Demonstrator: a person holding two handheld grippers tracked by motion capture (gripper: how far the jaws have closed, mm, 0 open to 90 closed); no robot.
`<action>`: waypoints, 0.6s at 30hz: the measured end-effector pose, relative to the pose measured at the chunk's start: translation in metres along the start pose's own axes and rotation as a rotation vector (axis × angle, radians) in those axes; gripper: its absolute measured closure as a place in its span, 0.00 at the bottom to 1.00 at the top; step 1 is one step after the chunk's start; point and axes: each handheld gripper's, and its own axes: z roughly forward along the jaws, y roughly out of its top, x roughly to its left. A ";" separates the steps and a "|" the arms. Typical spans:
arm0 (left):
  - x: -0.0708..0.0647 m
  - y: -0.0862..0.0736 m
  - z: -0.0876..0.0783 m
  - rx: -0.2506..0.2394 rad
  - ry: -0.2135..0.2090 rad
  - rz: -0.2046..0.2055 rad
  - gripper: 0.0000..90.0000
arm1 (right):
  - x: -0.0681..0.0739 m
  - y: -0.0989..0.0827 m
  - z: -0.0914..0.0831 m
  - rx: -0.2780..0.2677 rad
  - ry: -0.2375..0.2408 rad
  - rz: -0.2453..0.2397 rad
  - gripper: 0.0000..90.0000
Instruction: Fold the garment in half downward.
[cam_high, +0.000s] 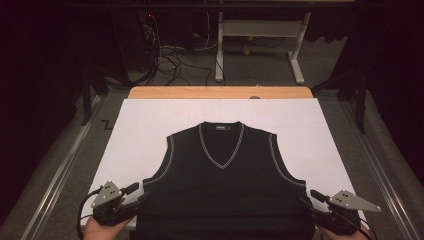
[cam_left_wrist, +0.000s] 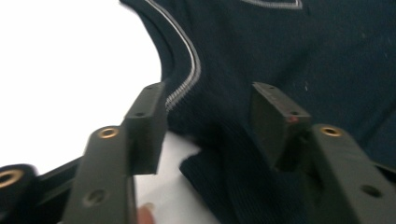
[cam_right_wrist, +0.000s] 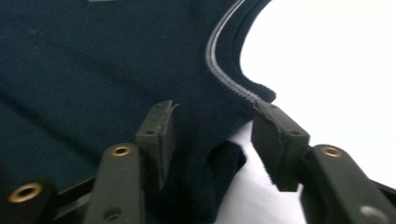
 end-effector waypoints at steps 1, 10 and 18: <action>0.001 0.001 0.001 -0.004 0.003 0.001 0.41 | -0.003 0.000 0.002 -0.006 -0.013 0.020 0.45; 0.018 0.006 0.009 -0.042 0.006 -0.023 0.30 | -0.012 0.009 0.013 -0.060 -0.013 0.069 0.23; 0.029 0.022 0.025 -0.020 0.049 -0.038 0.02 | -0.018 0.034 0.037 -0.090 -0.016 0.044 0.06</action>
